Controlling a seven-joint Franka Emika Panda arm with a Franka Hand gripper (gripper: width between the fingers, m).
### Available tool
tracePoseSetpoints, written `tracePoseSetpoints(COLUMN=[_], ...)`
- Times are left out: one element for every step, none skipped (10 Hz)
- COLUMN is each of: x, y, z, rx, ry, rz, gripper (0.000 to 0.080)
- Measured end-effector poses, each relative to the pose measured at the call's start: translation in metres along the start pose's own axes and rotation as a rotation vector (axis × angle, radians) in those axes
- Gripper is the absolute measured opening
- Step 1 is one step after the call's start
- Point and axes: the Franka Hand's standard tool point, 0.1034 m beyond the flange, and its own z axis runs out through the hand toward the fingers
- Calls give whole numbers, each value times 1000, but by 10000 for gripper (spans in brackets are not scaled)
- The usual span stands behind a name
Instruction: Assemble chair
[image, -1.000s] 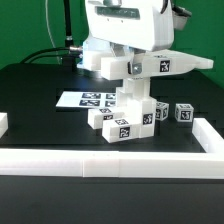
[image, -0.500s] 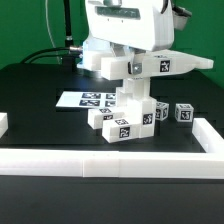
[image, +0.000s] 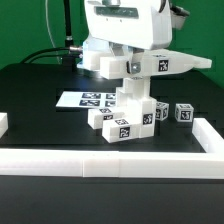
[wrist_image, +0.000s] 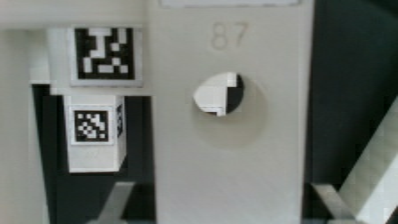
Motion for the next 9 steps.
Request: tracePoseSetpoints(x=[0,0,-2,-4,-4,-5,-7,-6,-5], y=[0,0,-1,-1,-2,-3,-5,-7,-8], z=[0,0,0,1,1,1,1,1,1], rx=[0,0,0,0,3,4,5,7,8], ry=[0,0,-1,-1,1,2,3,4,6], rz=[0,0,-2,-6,-8,-10,-14,-17,-20], gripper=[284,284,284,284,284,284,284,284,284])
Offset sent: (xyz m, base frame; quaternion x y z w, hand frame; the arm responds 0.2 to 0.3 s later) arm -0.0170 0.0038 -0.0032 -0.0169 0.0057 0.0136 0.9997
